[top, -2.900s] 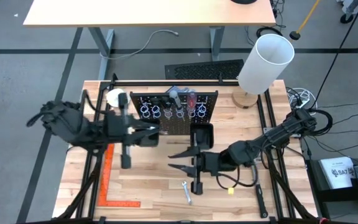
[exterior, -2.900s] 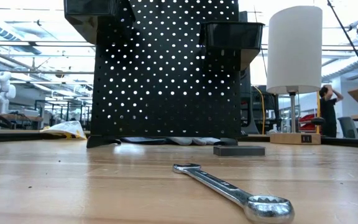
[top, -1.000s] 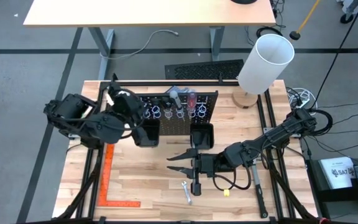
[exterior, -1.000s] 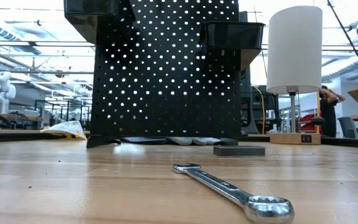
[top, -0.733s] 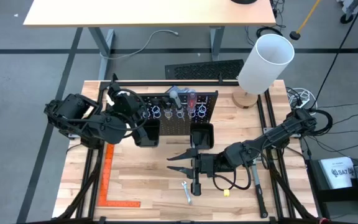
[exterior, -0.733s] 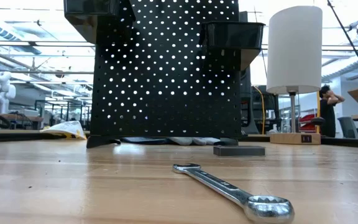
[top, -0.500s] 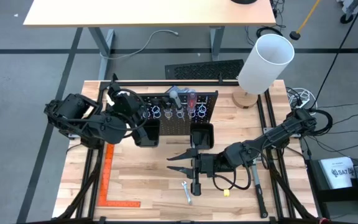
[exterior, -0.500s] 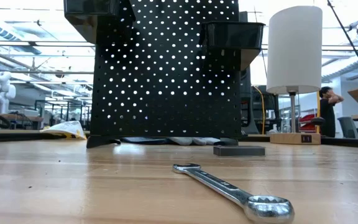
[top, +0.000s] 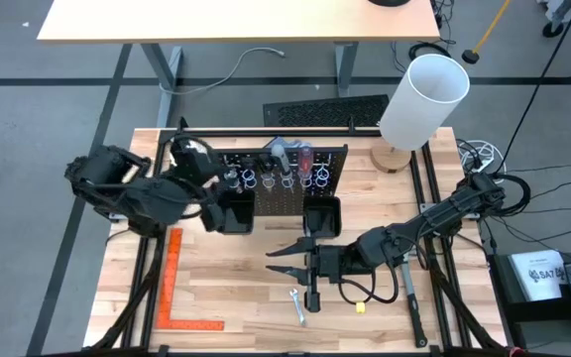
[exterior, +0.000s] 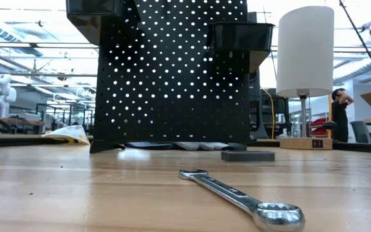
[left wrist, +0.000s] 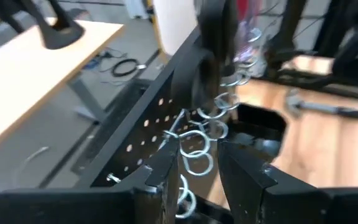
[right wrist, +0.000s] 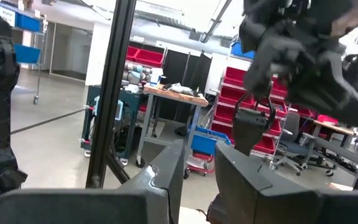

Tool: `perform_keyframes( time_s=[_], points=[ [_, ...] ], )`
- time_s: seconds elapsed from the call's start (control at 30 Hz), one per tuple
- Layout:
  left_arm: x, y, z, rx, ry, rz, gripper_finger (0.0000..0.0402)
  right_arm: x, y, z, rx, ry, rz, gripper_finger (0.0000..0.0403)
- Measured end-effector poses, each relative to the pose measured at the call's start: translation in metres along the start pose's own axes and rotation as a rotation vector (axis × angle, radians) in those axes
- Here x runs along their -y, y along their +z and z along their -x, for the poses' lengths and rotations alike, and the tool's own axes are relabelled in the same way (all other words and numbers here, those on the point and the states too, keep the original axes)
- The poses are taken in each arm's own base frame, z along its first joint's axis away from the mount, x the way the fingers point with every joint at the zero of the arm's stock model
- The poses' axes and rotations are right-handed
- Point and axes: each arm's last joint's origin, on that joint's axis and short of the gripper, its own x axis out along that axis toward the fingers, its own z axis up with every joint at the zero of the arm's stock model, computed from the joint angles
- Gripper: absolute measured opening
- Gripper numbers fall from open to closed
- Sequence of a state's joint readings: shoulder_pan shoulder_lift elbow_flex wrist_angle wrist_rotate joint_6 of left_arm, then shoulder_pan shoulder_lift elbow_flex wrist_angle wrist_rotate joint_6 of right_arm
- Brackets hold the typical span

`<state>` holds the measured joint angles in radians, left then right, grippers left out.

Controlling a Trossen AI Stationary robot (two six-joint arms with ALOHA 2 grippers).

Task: Hang tools onto peg board
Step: Hang the silver wrench on the black peg board

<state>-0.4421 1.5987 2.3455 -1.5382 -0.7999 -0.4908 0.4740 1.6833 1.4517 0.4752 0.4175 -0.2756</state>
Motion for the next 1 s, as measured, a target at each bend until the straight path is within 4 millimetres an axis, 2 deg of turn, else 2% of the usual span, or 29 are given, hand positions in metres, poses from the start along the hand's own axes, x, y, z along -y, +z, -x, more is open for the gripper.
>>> perform_keyframes(
  time_s=[0.27,0.4,0.53,0.63,0.73,0.87,1.0],
  points=[
    [0.002,0.010,0.040,0.194,-0.195,0.017,0.0116,-0.005,-0.003,0.002,-0.035,0.026,0.021,0.0084],
    [0.009,0.014,0.065,0.325,-0.238,-0.020,0.0116,-0.021,-0.008,0.010,-0.123,0.092,0.063,0.0084],
    [0.024,0.004,0.080,0.351,-0.232,-0.094,0.0116,-0.037,-0.014,0.021,-0.224,0.165,0.096,0.0084],
    [0.046,-0.011,0.082,0.325,-0.180,-0.127,0.0116,-0.048,-0.017,0.029,-0.283,0.207,0.096,0.0084],
    [0.077,-0.031,0.078,0.288,-0.140,-0.162,0.0116,-0.055,-0.019,0.035,-0.335,0.226,0.037,0.0084],
    [0.126,-0.059,0.072,0.247,-0.134,-0.198,0.0116,-0.068,-0.032,0.046,-0.484,0.243,-0.060,0.0084],
    [0.178,-0.090,0.061,0.219,-0.131,-0.238,0.0116,-0.085,-0.054,0.054,-0.628,0.218,-0.122,0.0084]
  ],
)
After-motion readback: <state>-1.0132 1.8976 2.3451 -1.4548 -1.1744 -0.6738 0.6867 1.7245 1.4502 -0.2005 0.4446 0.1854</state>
